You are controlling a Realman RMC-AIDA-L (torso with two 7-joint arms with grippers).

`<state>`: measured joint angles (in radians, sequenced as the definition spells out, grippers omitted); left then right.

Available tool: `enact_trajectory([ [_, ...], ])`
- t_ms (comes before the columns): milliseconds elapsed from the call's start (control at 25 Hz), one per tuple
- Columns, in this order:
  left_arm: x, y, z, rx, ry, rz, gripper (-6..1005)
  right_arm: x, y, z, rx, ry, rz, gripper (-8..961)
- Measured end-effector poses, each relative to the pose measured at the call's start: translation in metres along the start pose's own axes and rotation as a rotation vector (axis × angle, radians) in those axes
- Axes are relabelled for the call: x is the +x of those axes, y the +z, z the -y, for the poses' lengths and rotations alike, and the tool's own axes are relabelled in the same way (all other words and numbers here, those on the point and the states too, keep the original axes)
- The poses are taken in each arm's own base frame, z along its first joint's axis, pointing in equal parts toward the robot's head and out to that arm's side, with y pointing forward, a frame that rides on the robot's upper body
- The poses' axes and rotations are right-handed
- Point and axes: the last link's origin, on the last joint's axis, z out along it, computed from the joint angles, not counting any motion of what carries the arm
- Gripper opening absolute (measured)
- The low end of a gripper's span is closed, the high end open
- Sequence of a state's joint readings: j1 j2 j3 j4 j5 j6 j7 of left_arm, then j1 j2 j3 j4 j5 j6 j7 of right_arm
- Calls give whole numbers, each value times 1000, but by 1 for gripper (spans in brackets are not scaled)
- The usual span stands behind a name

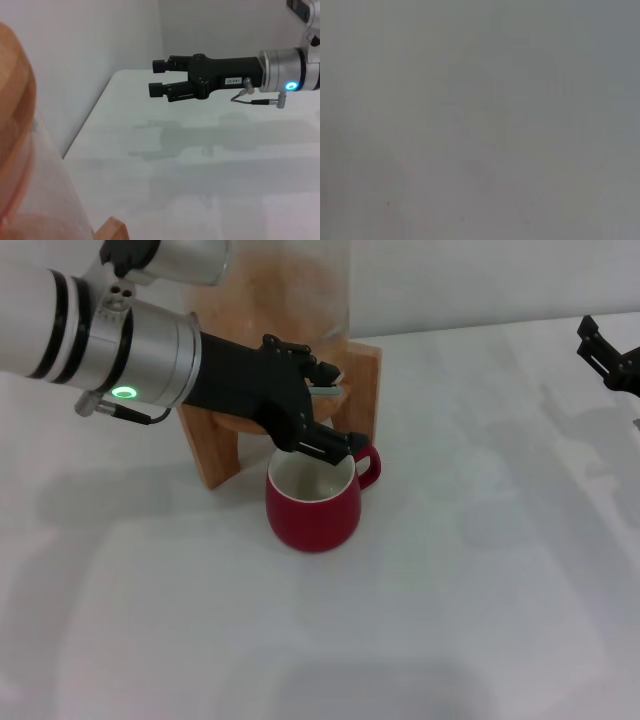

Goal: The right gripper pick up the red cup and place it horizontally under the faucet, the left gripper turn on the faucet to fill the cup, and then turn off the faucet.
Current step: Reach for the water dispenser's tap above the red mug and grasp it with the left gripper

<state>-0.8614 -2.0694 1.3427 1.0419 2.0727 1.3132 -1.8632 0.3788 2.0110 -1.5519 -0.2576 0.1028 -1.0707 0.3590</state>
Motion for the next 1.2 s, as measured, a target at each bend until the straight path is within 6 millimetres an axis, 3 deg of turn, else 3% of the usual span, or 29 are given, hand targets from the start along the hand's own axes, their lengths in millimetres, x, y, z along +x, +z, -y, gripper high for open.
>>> enact_trajectory([
  [1200, 4, -9, -2, -15, 19, -2, 880, -1, 2, -2, -7, 2, 2, 860],
])
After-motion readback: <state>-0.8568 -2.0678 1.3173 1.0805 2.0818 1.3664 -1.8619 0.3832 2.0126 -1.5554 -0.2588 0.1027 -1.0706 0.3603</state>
